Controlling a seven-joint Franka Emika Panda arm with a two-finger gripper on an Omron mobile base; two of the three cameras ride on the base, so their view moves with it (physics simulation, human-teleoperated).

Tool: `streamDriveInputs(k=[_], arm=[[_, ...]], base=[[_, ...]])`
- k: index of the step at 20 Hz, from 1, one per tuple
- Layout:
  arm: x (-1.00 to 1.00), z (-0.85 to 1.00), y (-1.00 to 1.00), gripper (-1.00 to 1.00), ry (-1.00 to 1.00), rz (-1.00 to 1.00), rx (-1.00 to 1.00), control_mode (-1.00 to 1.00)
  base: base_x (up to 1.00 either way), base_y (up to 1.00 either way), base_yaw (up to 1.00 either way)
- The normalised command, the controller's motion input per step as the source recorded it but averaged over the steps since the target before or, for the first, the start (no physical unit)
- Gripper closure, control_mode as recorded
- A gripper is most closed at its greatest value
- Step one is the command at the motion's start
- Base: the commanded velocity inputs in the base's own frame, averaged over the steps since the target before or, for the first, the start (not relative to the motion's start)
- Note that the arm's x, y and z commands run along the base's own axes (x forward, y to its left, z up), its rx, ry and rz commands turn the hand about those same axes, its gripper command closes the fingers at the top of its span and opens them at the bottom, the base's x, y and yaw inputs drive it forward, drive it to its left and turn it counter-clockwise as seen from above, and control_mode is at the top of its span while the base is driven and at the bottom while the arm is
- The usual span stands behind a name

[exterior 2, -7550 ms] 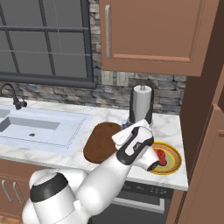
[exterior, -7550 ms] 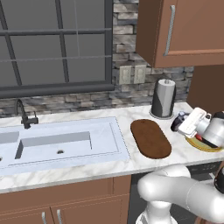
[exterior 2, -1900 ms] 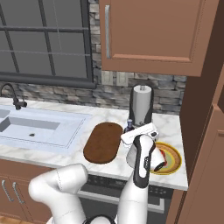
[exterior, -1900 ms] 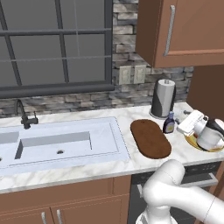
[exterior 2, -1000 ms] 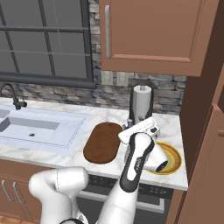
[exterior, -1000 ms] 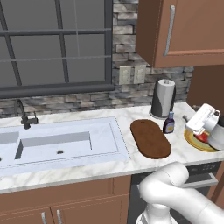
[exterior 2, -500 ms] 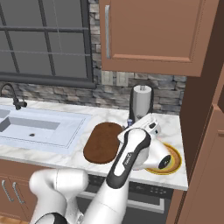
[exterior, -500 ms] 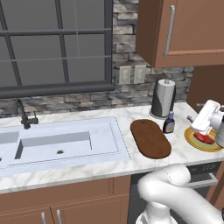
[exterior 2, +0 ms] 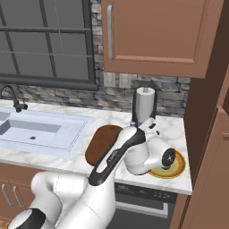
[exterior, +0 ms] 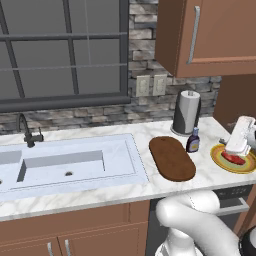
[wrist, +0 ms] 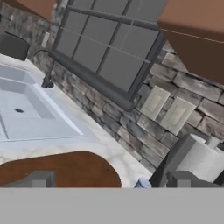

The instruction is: Pick the steak from the plate and place it on the cutting board. Then pick the condiment bottle from the cabinet and place it next to the cutting board.

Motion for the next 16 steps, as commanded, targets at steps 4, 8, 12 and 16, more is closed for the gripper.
streamDriveInputs(k=[4, 8, 12, 16], arm=[[-0.3, 0.19, 0.16, -1.0, 0.21, 0.0, -0.12, -1.0], [-0.32, 0.12, 0.18, -1.0, 0.17, 0.0, -0.14, -1.0], [-0.19, 0.06, 0.17, -1.0, 0.17, 0.0, -0.14, -1.0], [-0.07, 0.01, 0.04, -1.0, 0.17, 0.0, -0.15, -1.0]], base=[[0.0, 0.0, 0.0], [0.0, 0.0, 0.0], [0.0, 0.0, 0.0], [0.0, 0.0, 0.0]])
